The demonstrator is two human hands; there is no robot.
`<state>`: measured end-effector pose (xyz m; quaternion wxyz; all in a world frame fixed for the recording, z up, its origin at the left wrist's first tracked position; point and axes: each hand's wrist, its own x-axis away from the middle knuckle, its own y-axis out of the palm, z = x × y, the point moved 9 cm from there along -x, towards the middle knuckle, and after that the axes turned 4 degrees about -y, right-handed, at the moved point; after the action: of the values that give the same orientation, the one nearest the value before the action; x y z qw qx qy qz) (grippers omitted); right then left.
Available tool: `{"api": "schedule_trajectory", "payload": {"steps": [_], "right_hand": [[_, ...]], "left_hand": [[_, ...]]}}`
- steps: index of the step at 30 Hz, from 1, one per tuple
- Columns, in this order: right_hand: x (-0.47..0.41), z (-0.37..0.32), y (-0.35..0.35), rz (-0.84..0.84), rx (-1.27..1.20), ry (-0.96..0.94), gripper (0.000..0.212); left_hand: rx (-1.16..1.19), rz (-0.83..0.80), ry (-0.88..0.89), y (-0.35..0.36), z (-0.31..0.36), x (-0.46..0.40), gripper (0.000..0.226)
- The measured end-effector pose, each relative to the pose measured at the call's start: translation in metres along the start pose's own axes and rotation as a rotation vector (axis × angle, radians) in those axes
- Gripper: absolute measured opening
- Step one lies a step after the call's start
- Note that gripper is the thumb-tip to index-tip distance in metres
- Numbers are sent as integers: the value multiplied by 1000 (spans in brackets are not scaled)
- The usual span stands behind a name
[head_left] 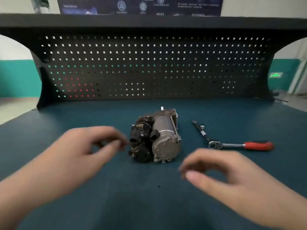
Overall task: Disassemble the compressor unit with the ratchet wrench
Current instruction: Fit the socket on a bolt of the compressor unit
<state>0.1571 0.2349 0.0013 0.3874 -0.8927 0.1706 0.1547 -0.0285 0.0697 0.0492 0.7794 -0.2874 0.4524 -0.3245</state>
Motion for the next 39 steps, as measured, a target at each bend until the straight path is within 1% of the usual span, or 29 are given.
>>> {"api": "schedule_trajectory", "payload": {"steps": [1, 2, 3, 4, 5, 6, 7, 8, 9, 10, 11, 14, 16, 18, 20, 22, 25, 27, 28, 30, 31, 32, 34, 35, 36, 37, 39], "right_hand": [[-25, -5, 5, 43, 14, -25, 13], [-52, -14, 5, 138, 56, 10, 8], [-70, -11, 6, 186, 85, -21, 6], [-87, -8, 12, 192, 173, -23, 5], [-99, 7, 16, 177, 249, 0, 9], [-106, 25, 19, 146, 317, 47, 19], [-109, 46, 23, 102, 351, 93, 32], [-109, 62, 29, 55, 341, 130, 44], [-110, 72, 35, 20, 289, 142, 51], [-110, 80, 38, 1, 237, 137, 55], [-110, 85, 40, -15, 204, 133, 55], [-111, 88, 35, -22, 170, 101, 55], [-109, 91, 31, -35, 97, 86, 56], [-104, 96, 24, -54, 0, 106, 55], [-100, 104, 13, -42, -45, 122, 51], [-97, 111, 4, -23, -14, 132, 52], [-95, 118, -6, 16, 9, 148, 51], [-95, 122, -9, 55, 29, 158, 49], [-95, 126, -11, 75, 58, 178, 49], [-91, 138, -21, 131, 112, 277, 51], [-88, 143, -31, 194, 112, 336, 50], [-83, 147, -46, 294, 93, 375, 45], [-68, 154, -79, 502, 86, 425, 32], [-59, 161, -91, 527, 139, 486, 32], [-51, 170, -97, 469, 219, 577, 35], [-44, 181, -97, 342, 297, 676, 41], [-29, 199, -83, 36, 395, 840, 53]], "left_hand": [[-42, 15, 53, 13, 23, -18, 25], [-172, 43, 94, 24, 34, -36, 28], [-312, 38, 155, 43, 42, -52, 34], [-453, -16, 145, 65, 42, -65, 43], [-520, -91, 58, 83, 24, -78, 54], [-529, -171, -37, 96, 3, -84, 63], [-472, -245, -108, 108, -16, -85, 69], [-371, -273, -120, 115, -28, -84, 70], [-251, -269, -103, 118, -32, -82, 66], [-164, -258, -92, 119, -35, -81, 60], [-123, -259, -92, 119, -39, -81, 58], [-175, -288, -111, 122, -39, -80, 53], [-231, -243, -137, 123, -31, -78, 46], [-256, -202, -111, 126, -16, -69, 45], [-218, -225, -72, 128, -2, -59, 56], [-171, -268, -35, 125, 8, -51, 68], [-163, -285, 10, 121, 14, -48, 80], [-164, -273, 31, 122, 18, -50, 75], [-170, -254, 42, 123, 20, -52, 68], [-207, -136, 78, 117, 22, -56, 46], [-250, -75, 101, 114, 24, -58, 36], [-285, -41, 118, 113, 25, -59, 31], [-257, -48, 113, 116, 22, -62, 29], [-201, -65, 94, 118, 19, -63, 28], [-150, -64, 76, 120, 16, -63, 27], [-117, -44, 64, 120, 14, -64, 26], [-72, 14, 34, 119, 9, -65, 28]]}}
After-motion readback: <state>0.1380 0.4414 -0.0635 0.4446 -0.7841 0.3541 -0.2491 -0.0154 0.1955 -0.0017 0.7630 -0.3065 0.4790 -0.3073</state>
